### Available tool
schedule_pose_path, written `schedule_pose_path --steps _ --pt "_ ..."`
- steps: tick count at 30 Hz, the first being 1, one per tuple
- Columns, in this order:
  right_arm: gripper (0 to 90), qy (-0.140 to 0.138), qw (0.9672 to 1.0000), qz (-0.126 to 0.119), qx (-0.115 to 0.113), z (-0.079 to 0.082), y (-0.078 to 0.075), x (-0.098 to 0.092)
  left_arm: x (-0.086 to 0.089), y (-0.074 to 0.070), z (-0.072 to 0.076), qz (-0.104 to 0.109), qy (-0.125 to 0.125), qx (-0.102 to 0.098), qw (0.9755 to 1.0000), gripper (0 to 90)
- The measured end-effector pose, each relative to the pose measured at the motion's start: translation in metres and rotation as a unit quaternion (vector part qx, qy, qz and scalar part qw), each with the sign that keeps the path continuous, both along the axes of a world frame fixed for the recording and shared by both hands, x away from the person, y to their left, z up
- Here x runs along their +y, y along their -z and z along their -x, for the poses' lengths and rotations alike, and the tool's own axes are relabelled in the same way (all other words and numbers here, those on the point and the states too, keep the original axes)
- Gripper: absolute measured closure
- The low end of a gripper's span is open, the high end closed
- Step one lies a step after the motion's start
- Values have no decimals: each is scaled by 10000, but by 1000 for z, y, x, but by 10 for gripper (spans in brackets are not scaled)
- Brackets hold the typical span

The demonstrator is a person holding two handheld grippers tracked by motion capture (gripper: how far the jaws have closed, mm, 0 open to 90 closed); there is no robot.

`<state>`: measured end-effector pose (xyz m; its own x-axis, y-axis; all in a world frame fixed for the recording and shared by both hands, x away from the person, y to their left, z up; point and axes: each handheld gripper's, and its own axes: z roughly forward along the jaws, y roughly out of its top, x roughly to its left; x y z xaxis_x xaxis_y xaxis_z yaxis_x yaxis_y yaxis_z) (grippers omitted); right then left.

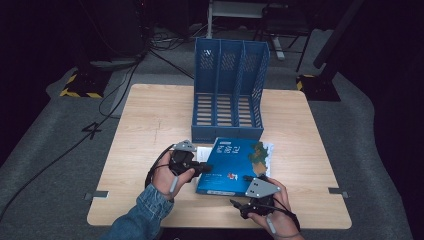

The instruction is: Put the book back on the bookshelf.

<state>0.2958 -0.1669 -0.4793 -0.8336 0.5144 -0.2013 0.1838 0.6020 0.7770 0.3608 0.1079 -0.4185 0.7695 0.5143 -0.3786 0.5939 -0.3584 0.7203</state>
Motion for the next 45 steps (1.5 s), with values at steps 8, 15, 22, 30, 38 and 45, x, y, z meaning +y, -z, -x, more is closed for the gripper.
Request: schedule_pose_path --steps 8,15,22,30,38,45 --pt "1 142 9985 -68 -522 -5 13 10 -6 -4 -2 -31 90 108 9999 854" --pt "0 212 9973 -80 -704 -10 17 17 -9 -3 -1 -61 81 102 9999 854" --pt "0 188 9949 161 -982 -7 12 21 -10 -10 1 221 121 127 9996 854" --pt "0 333 9927 280 -1129 -6 14 23 -15 -8 -2 414 104 300 9986 854" --pt "0 571 9883 520 -1313 -13 19 26 -21 -3 -7 262 87 247 9993 851" --pt "0 156 9896 631 -1284 -25 27 22 -18 10 -12 -38 -235 306 9992 831"
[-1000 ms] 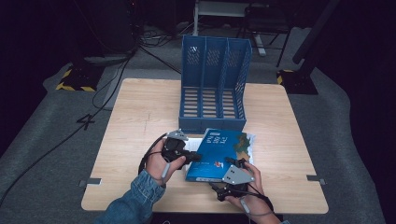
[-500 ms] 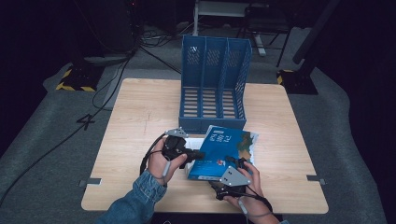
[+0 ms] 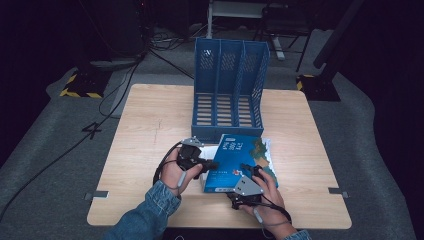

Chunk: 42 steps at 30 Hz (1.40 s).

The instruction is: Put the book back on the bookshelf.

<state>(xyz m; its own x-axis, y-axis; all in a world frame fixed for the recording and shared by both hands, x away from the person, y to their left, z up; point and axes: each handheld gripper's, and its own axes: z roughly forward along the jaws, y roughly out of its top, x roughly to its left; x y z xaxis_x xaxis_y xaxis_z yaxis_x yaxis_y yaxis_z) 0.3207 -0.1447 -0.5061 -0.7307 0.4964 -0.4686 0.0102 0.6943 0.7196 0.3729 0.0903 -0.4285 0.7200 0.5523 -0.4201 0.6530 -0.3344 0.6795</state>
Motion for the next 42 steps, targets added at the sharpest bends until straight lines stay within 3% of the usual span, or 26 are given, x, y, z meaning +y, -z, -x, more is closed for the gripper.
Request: schedule_pose_path --steps 2,5,10,13,15,21,24,28,31,35,36,37,38,42 --pt "0 -34 10000 48 8 -1 1 0 1 3 0 19 -97 -7 10000 820" --pt "0 -142 9999 -58 14 -3 3 -2 4 11 2 250 -265 72 9993 744" --pt "2 -301 9995 -120 -3 -7 4 -1 1 23 6 -54 -381 369 9986 743" --pt "2 -467 9988 -100 -82 -9 5 7 3 28 7 247 -443 657 9965 762" --pt "0 -528 9984 -77 -187 -10 5 12 5 28 6 384 -430 725 9957 797" --pt "0 -396 9987 -32 -333 -11 6 20 5 23 3 422 -446 756 9952 844" --pt "0 -237 9986 155 -445 -12 4 27 4 20 0 429 -403 827 9948 845" --pt "0 -73 9987 351 -371 -16 0 32 2 20 -1 488 -381 938 9937 832" --pt "0 -80 9987 332 -374 -18 1 32 1 21 -3 497 -400 932 9936 822" --pt "2 -119 9995 96 -286 -21 4 27 1 24 -4 369 -449 800 9951 746" --pt "11 -132 9998 -32 -170 -24 5 25 0 25 -3 214 -419 668 9967 702" --pt "11 -132 9998 -32 -170 -24 5 25 0 25 -3 214 -419 668 9967 665" --pt "16 -132 9998 -95 -65 -25 5 25 0 27 -2 108 -420 538 9976 641" --pt "19 -113 9999 -115 3 -27 4 26 2 29 0 143 -454 516 9975 602"
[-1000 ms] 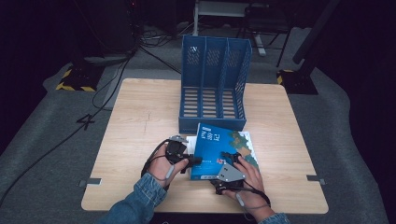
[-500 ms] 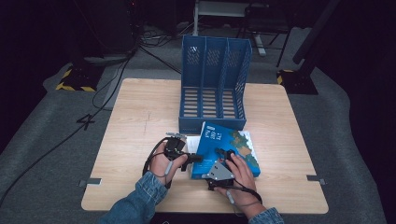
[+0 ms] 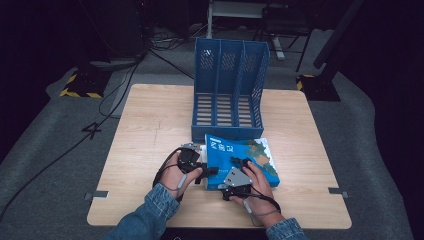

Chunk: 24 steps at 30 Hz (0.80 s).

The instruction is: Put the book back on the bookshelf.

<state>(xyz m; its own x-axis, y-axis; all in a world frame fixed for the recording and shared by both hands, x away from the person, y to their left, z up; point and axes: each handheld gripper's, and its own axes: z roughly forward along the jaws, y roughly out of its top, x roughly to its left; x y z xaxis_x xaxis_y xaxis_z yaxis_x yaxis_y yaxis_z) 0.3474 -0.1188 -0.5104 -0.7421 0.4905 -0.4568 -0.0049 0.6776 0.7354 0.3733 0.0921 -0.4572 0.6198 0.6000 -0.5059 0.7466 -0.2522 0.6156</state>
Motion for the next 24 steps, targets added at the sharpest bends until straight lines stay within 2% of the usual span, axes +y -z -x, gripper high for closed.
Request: schedule_pose_path --steps 2,6,14,16,18,21,22,24 --pt "20 20 10000 9 13 0 0 1 1 1 2 125 -73 90 9999 604" --pt "21 62 10000 3 29 -1 0 3 3 3 5 319 -199 141 9992 607" --pt "24 143 9999 65 64 -3 -1 12 3 4 9 265 -348 -59 9990 596" --pt "30 169 9998 68 53 -3 -1 14 5 4 9 264 -316 -127 9991 582" --pt "72 139 9999 76 3 -3 -1 15 8 4 9 170 -279 -249 9992 554" --pt "162 -3 9994 307 -137 0 -3 17 14 3 9 114 -200 -361 9991 500" --pt "203 -54 9987 460 -207 1 -5 18 18 1 9 -31 -174 -485 9987 493" --pt "281 -96 9968 747 -280 2 -8 21 25 -2 9 -223 -169 -608 9978 456"
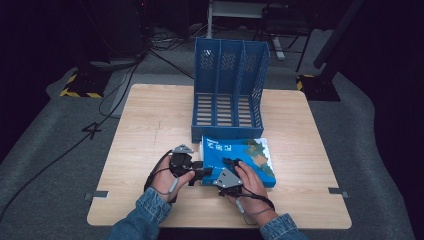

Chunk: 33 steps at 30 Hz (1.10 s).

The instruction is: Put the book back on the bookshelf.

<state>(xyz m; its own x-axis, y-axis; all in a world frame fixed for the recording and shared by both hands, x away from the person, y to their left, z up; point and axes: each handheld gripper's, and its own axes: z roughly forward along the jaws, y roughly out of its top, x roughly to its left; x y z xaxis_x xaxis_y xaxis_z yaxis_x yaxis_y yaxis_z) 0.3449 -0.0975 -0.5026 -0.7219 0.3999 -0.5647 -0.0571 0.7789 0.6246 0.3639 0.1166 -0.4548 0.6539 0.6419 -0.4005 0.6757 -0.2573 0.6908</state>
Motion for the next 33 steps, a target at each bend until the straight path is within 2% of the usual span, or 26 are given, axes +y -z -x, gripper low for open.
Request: schedule_pose_path --steps 1,2,5,6,7,9,10,11,13,14,17,20,21,23,24,25,26,27,30,31,32,33 --pt "362 -16 9999 163 -23 1 -2 1 5 -3 0 31 -82 -75 9999 465" --pt "402 -46 9994 308 -123 2 -4 3 9 -5 0 51 -121 -95 9999 460" --pt "508 -27 9992 393 -116 3 -12 4 22 -9 -3 319 -390 -199 9985 432" --pt "547 -23 9991 408 -144 4 -15 5 26 -9 -3 346 -445 -164 9983 431" --pt "562 -8 9990 422 -144 5 -20 5 30 -9 -4 253 -471 -164 9984 446" --pt "575 22 9996 268 37 2 -30 2 36 -7 -4 143 -571 -267 9979 453" --pt "580 34 9998 144 125 0 -34 0 39 -6 -4 114 -629 -262 9976 453" --pt "580 34 9998 144 125 0 -34 0 39 -6 -4 114 -629 -262 9976 453" --pt "585 48 9994 -43 334 -3 -42 -6 46 -3 -6 80 -729 -260 9970 452" --pt "586 88 9986 -210 468 -5 -48 -10 48 -2 -6 55 -770 -270 9967 452" --pt "589 123 9958 -498 756 -7 -59 -17 54 4 -9 -156 -879 -319 9955 452" --pt "595 148 9898 -855 1126 -8 -73 -25 58 11 -10 -435 -969 -365 9937 450" --pt "597 153 9870 -986 1257 -9 -78 -28 58 11 -10 -435 -969 -365 9937 450" --pt "602 164 9819 -1215 1446 -9 -87 -34 61 16 -12 -693 -989 -455 9916 444" --pt "604 163 9790 -1335 1531 -10 -91 -36 61 16 -12 -693 -989 -455 9916 442" --pt "607 165 9768 -1436 1583 -10 -95 -40 63 20 -13 -898 -990 -532 9896 438" --pt "608 170 9743 -1542 1636 -11 -99 -43 63 20 -13 -898 -990 -532 9896 436" --pt "610 174 9713 -1656 1701 -12 -102 -46 64 23 -15 -1060 -967 -570 9880 433" --pt "613 186 9635 -1967 1806 -13 -111 -56 65 27 -17 -1241 -885 -598 9865 423" --pt "613 186 9635 -1967 1806 -13 -111 -56 65 27 -17 -1241 -885 -598 9865 422" --pt "615 213 9573 -2177 1888 -14 -116 -63 65 29 -18 -1335 -845 -642 9853 418" --pt "615 213 9573 -2177 1888 -14 -116 -63 65 30 -18 -1393 -823 -620 9849 418"
